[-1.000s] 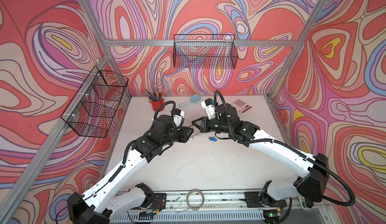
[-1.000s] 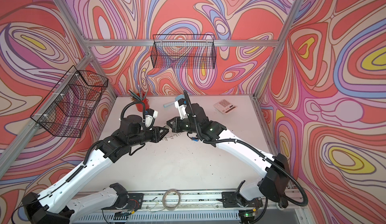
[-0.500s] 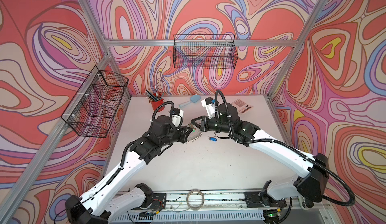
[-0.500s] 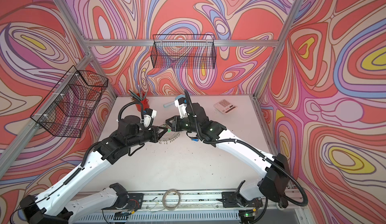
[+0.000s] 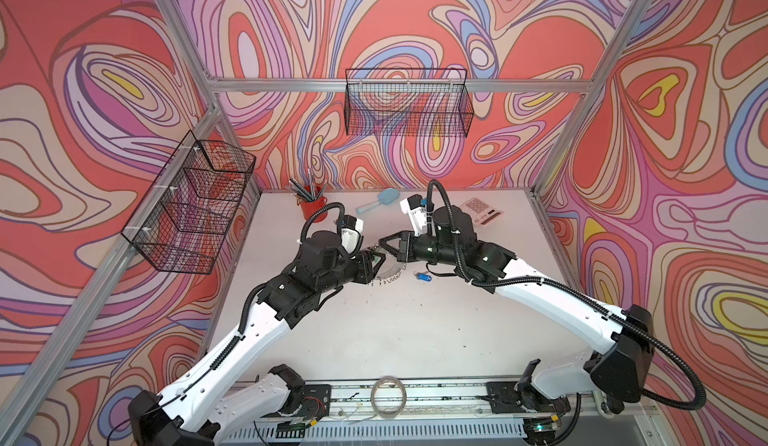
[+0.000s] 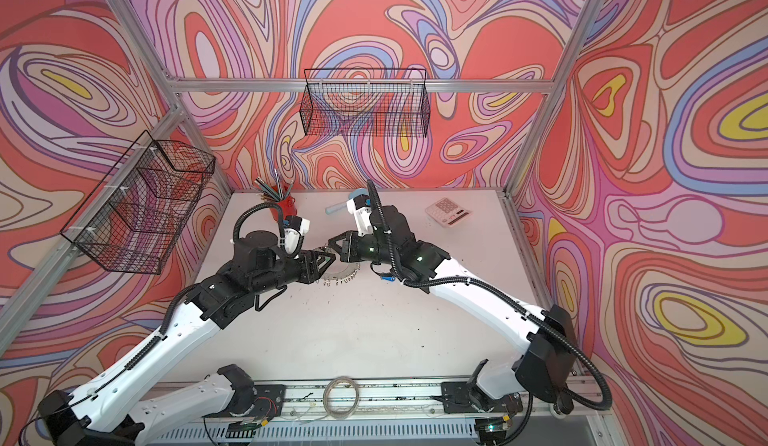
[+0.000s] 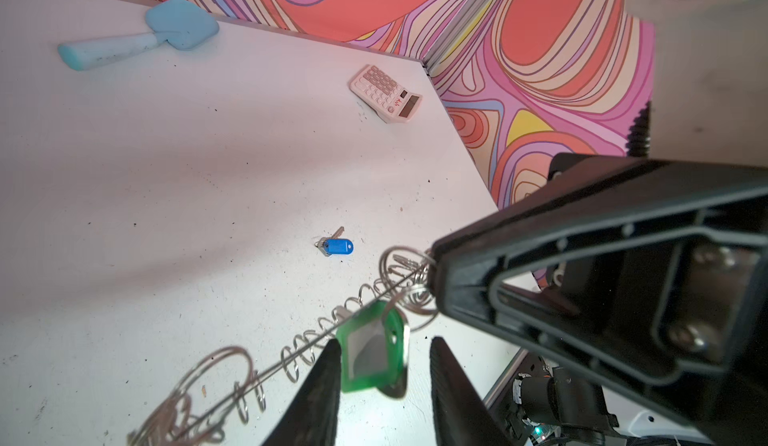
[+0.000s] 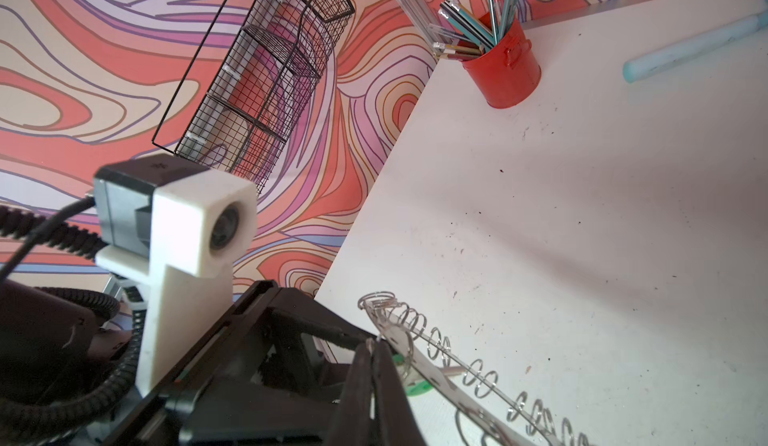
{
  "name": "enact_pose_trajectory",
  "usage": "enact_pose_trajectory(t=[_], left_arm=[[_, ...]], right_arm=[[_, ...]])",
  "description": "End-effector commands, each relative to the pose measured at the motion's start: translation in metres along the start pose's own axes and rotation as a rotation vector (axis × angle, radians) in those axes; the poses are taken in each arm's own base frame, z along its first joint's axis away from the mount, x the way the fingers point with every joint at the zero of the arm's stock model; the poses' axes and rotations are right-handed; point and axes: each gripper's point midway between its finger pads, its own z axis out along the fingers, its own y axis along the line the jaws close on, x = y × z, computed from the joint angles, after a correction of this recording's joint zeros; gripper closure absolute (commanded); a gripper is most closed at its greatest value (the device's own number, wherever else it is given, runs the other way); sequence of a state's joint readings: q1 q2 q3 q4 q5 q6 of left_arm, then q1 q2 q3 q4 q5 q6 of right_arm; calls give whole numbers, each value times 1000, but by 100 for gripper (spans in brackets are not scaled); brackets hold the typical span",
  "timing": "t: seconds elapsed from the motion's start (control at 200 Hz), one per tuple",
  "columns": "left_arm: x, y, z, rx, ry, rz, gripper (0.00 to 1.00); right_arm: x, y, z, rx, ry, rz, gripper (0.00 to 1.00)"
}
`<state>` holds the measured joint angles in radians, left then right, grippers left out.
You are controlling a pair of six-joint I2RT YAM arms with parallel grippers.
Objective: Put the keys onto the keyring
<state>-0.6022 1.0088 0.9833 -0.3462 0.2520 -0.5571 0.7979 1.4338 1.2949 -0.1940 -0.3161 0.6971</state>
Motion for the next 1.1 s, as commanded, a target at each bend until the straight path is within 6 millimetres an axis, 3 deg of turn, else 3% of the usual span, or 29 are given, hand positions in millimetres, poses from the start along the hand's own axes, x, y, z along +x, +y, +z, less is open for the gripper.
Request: enact_pose_trajectory(t=[0.0, 0.346, 0.631, 1.097], left_arm=[[-12, -3, -1, -3, -40, 27, 66], [-6, 0, -3, -9, -24, 18, 100], [5, -6, -5, 42, 0, 26, 100], [26, 5, -7, -7, 54, 113, 100]], right_arm=[[-8, 13, -7, -47, -34, -8, 100], [-11, 12, -7, -39, -42, -2, 100], [-21, 15, -4, -48, -82, 19, 100], [-22, 1, 4, -39, -50, 136, 100]])
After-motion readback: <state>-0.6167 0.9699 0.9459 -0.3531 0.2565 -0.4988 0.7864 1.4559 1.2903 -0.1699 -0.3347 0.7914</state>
